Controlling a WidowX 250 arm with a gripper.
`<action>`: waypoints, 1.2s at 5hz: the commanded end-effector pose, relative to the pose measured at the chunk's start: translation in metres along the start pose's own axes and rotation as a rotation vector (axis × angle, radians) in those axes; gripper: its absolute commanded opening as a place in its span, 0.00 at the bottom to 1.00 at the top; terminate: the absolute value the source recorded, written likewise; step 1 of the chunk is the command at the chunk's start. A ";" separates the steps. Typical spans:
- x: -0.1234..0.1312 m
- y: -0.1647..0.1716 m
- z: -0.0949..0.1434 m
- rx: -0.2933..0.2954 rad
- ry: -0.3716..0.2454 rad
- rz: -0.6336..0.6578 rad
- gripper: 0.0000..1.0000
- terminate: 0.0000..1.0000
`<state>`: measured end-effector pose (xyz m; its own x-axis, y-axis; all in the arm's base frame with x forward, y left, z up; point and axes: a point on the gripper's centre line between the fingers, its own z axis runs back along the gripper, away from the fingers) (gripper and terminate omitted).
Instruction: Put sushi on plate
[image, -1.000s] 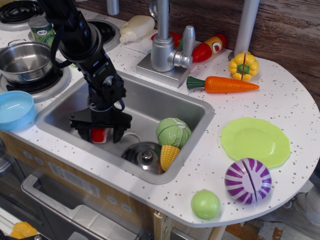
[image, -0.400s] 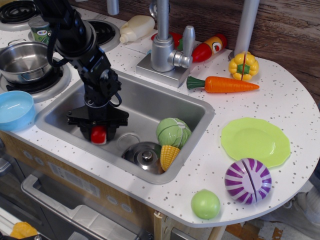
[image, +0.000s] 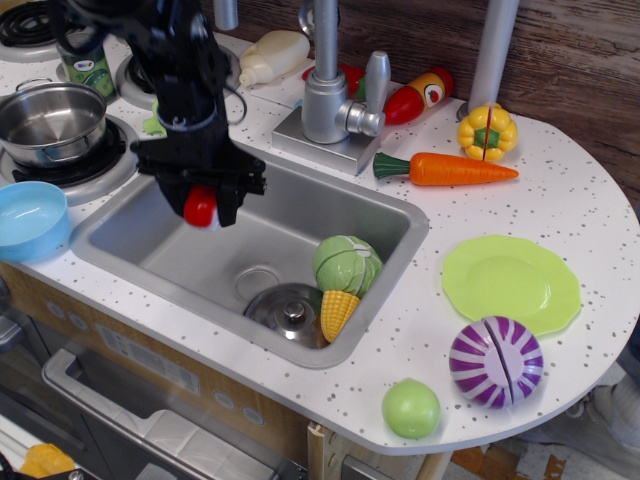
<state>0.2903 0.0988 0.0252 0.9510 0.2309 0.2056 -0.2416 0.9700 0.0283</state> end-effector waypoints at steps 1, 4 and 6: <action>-0.001 -0.055 0.047 -0.112 -0.098 -0.213 0.00 0.00; 0.004 -0.187 0.074 -0.103 -0.106 -0.274 0.00 0.00; 0.003 -0.230 0.063 -0.150 -0.112 -0.240 0.00 0.00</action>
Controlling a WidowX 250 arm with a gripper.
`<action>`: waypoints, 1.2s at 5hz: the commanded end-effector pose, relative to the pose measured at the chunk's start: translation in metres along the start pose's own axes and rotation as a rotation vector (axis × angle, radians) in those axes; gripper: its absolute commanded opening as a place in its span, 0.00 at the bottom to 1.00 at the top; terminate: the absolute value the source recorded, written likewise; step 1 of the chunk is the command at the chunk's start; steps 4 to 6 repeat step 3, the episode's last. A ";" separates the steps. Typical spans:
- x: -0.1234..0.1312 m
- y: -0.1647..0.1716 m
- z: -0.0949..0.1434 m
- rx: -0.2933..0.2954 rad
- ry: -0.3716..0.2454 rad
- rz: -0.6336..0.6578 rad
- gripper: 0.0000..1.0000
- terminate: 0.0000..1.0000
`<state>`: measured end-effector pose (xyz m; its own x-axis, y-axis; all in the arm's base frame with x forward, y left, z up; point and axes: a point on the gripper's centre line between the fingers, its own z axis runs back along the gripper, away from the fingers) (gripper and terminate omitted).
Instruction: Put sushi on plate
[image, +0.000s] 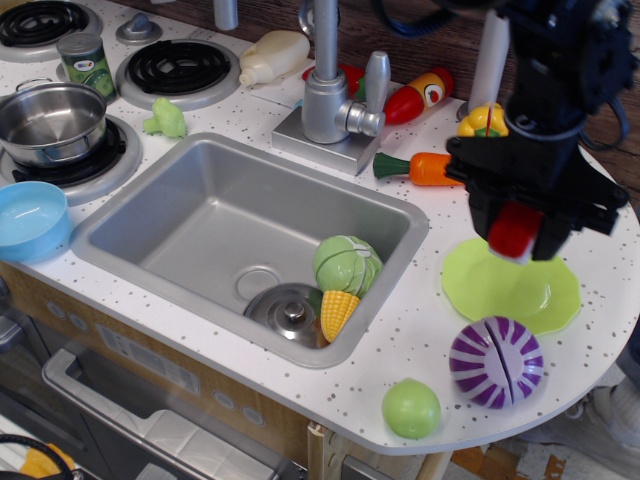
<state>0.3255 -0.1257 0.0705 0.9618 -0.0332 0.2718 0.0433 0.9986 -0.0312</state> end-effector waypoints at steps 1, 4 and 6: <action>0.014 0.005 -0.005 -0.008 -0.057 0.007 0.00 0.00; 0.015 0.004 -0.035 0.024 -0.085 0.019 0.00 1.00; 0.015 0.004 -0.035 0.024 -0.085 0.019 0.00 1.00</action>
